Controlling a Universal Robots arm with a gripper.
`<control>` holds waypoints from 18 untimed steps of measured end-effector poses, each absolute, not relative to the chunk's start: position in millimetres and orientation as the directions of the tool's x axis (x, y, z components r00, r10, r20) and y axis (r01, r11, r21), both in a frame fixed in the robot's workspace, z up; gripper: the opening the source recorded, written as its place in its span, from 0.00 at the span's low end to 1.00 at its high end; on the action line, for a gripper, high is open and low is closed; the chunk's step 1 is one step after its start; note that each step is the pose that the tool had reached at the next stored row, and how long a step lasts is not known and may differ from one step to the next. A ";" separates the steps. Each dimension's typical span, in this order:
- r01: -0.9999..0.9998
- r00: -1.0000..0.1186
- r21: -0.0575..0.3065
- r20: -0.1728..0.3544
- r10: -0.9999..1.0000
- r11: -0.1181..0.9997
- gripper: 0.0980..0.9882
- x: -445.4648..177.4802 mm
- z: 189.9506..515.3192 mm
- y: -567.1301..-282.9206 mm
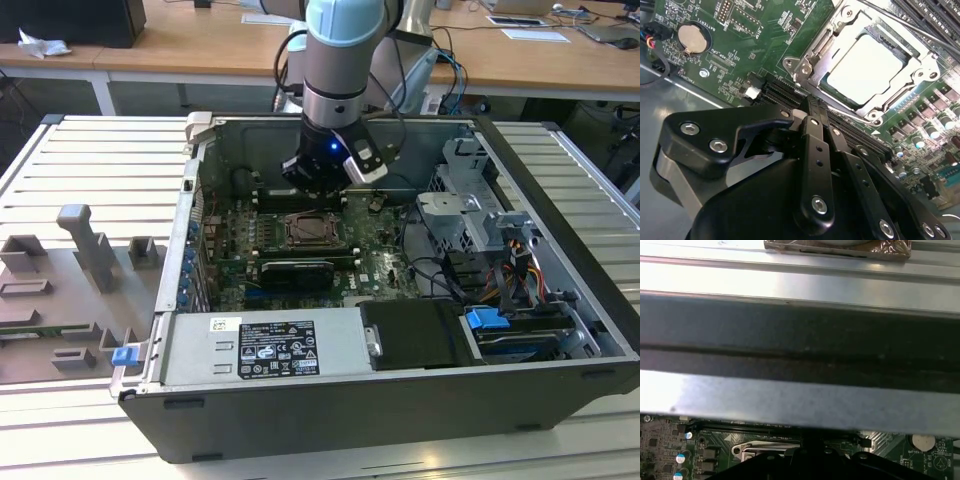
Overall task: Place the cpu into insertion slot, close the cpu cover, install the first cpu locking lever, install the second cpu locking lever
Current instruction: 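Install the first cpu locking lever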
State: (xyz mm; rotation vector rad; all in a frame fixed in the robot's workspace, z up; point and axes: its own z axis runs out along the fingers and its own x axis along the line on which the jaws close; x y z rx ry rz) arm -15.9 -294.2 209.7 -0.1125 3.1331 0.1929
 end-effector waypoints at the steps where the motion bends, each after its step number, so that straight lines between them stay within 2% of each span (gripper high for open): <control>1: -0.072 -0.997 0.121 -0.005 -0.072 0.990 0.01 -15.8 208.8 -294.2; 18: -0.071 -0.997 0.107 -0.004 -0.071 0.992 0.01 -15.1 203.8 -294.2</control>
